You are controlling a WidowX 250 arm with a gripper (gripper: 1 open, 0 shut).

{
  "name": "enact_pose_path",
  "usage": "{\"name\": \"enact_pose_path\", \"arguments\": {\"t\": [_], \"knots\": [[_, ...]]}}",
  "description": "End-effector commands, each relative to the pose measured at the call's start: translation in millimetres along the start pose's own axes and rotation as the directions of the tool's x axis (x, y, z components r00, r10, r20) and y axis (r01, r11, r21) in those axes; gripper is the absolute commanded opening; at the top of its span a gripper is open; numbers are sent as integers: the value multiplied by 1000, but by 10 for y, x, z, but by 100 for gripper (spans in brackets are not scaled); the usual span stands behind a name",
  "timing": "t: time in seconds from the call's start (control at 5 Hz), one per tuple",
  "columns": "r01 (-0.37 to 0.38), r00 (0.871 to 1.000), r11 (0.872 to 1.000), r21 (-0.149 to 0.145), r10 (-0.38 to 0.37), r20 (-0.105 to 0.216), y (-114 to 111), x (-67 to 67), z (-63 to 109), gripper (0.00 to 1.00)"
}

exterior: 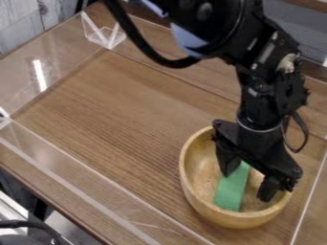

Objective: Remove the green block from inside the brown bowl and put it on the table

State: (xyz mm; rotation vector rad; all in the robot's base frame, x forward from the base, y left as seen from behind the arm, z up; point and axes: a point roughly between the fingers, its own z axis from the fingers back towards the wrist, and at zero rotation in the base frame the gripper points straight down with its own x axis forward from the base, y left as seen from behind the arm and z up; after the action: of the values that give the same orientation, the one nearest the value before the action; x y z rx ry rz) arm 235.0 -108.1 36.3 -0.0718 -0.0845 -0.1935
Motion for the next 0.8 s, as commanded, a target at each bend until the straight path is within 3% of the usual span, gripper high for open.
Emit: {"name": "enact_pose_path", "arguments": {"t": [0.0, 0.2, 0.4, 0.6], "knots": [[5, 1000, 1000, 7, -5, -30, 83, -43, -242, 100], [1, 1000, 1000, 5, -1, -28, 100, -48, -321, 100], [-4, 1000, 1000, 3, 4, -31, 114, -62, -372, 0], [-11, 999, 1000, 1, 11, -39, 118, -89, -389, 0]]}}
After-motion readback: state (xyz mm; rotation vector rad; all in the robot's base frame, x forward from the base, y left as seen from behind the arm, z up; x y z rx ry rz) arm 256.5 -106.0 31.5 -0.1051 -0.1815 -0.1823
